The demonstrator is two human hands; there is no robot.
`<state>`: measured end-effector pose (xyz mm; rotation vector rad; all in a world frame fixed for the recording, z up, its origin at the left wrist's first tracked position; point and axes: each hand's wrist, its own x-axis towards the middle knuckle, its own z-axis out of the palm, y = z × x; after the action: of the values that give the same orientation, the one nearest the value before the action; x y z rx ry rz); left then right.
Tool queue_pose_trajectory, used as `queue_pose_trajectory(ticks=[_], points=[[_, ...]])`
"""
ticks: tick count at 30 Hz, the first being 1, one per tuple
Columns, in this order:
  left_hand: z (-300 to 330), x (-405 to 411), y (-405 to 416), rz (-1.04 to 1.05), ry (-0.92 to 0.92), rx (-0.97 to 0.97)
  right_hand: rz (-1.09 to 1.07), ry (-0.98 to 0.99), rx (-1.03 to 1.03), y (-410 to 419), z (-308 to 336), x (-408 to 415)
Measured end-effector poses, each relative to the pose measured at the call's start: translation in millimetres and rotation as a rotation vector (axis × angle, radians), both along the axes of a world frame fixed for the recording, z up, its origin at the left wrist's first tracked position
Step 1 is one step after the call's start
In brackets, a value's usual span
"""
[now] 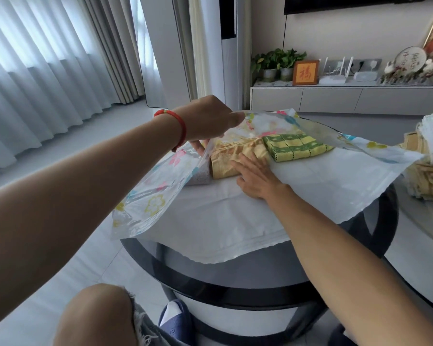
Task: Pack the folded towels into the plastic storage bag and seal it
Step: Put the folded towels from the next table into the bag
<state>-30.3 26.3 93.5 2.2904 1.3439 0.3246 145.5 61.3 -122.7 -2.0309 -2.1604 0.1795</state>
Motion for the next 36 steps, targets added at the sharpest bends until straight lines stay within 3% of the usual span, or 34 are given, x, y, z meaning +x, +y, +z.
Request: queue_pose_trajectory(ticks=[5,11,15,18,21,26,28,31,36], points=[[-14.7,19.9,-9.6,-0.1,0.073,0.381,0.045,0.078,0.217,-70.0,13.7,17.9],[-27.3,74.2,-40.9,-0.259,0.087,0.512,-0.021,-0.098,0.594,-217.9,32.0,103.4],[-39.9,114.9,-57.0,-0.304,0.134,0.591,-0.518,-0.144,0.722,-300.6,42.8,193.5],[-44.7,138.9,-64.5,-0.299,0.177,0.639,-1.03,-0.101,0.424,-329.1,48.8,252.8],[-47.8,153.5,-68.1,-0.303,0.201,0.686,-1.301,0.085,0.089,-341.0,42.1,278.1],[-39.1,159.4,-61.1,-0.242,0.149,0.671,-1.391,0.331,0.113,-343.9,41.4,295.6],[-30.6,158.7,-54.8,-0.234,0.13,0.648,-1.333,0.601,0.116,-343.1,53.6,306.6],[-16.1,158.8,-47.0,-0.214,0.079,0.673,-1.145,1.172,0.058,-343.0,79.8,305.3],[-1.6,156.6,-46.6,-0.199,0.039,0.709,-0.693,1.564,-0.052,-349.6,119.6,249.1]])
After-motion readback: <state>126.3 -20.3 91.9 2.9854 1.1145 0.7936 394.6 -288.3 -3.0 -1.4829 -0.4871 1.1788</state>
